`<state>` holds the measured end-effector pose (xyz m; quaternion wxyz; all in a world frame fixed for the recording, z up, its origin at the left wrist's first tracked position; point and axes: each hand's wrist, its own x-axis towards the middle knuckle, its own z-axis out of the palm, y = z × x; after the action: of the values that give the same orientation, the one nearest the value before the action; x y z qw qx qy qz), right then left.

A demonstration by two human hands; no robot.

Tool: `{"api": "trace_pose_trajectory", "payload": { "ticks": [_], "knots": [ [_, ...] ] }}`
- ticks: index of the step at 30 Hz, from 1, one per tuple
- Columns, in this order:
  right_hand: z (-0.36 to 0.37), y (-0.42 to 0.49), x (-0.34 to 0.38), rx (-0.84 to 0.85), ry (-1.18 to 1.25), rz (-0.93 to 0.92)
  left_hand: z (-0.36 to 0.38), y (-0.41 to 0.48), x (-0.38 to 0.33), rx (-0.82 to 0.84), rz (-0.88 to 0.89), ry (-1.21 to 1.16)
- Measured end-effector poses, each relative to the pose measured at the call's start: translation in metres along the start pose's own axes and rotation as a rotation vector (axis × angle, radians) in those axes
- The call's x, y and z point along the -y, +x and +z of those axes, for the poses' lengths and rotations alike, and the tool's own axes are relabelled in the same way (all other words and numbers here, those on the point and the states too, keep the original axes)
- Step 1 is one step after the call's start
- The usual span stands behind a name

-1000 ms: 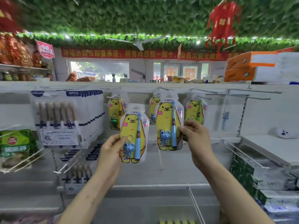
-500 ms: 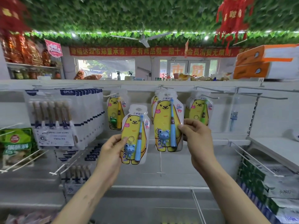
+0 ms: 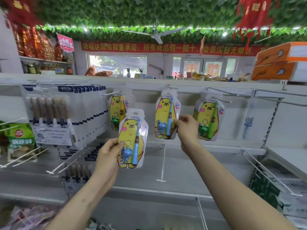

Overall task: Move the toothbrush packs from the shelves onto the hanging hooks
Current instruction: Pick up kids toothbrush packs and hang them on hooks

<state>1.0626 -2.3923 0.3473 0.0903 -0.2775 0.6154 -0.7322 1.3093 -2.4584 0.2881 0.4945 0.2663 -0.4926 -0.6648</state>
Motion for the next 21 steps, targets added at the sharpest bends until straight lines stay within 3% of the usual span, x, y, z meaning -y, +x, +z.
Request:
{"api": "trace_pose_trajectory", "payload": {
  "ticks": [12, 15, 17, 21],
  "knots": [
    [0.013, 0.046, -0.031, 0.021, -0.130, 0.060, -0.012, -0.005, 0.001, -0.033, 0.011, -0.019],
    [-0.001, 0.022, -0.042, 0.087, -0.198, 0.141, -0.013, -0.010, 0.003, 0.018, 0.000, -0.038],
    [-0.010, -0.005, -0.040, 0.153, -0.103, 0.169, -0.013, -0.014, 0.004, 0.048, -0.013, -0.063],
    [-0.020, -0.072, -0.005, 0.327, 0.024, 0.055, -0.001, -0.025, 0.002, 0.130, -0.025, -0.125]
  ]
}}
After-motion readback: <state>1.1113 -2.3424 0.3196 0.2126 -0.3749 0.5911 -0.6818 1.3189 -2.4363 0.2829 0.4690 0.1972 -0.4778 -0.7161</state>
